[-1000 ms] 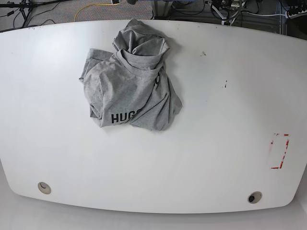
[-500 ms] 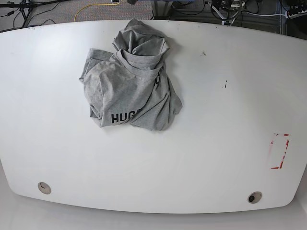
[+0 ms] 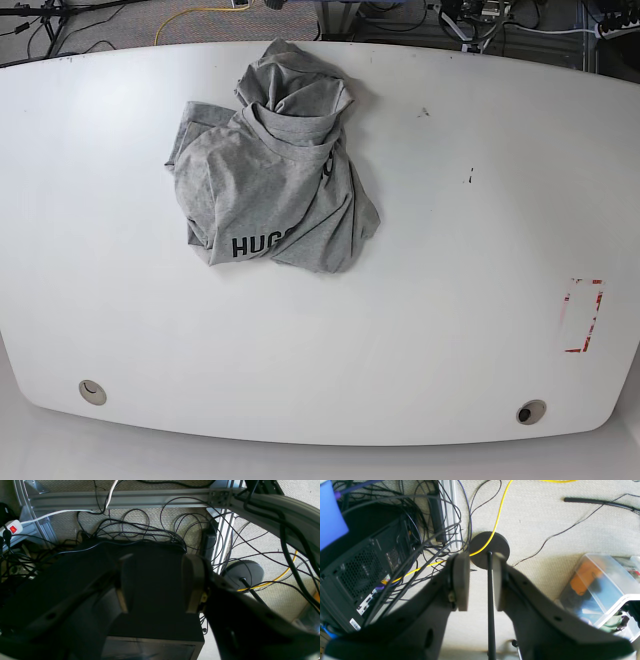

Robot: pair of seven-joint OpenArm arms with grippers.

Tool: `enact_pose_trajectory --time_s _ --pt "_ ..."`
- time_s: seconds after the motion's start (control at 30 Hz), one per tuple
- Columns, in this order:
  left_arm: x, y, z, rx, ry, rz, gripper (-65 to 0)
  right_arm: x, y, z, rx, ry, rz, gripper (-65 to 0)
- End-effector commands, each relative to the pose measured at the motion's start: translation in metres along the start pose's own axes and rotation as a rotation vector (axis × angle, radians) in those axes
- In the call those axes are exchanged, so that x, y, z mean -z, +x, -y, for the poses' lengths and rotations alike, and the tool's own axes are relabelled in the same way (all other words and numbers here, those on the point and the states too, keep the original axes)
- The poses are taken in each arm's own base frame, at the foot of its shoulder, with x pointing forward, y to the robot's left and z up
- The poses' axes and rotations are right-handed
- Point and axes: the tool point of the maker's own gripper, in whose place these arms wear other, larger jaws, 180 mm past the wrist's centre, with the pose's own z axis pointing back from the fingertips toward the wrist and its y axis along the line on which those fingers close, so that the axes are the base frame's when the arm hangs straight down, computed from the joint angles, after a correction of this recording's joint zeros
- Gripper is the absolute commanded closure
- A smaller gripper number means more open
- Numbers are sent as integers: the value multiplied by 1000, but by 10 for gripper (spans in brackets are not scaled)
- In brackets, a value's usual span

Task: Fold the T-shirt properly

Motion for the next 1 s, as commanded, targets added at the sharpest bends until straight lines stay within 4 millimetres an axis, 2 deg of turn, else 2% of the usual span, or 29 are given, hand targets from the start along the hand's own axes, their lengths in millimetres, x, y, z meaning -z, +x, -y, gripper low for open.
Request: enact_pose_trajectory --time_s 0.0,0.27,0.47,0.97 --pt "0 2 -1 3 2 9 -268 -1 -5 0 1 2 -2 -134" --pt "0 2 1 -3 -1 10 -264 -1 -4 0 3 2 6 -113" --pt "-1 -5 -3 2 7 0 -266 -2 -5 2 1 -5 13 -130" --pt "-1 -4 2 3 -21 2 -251 -1 -6 -1 -4 3 0 -127"
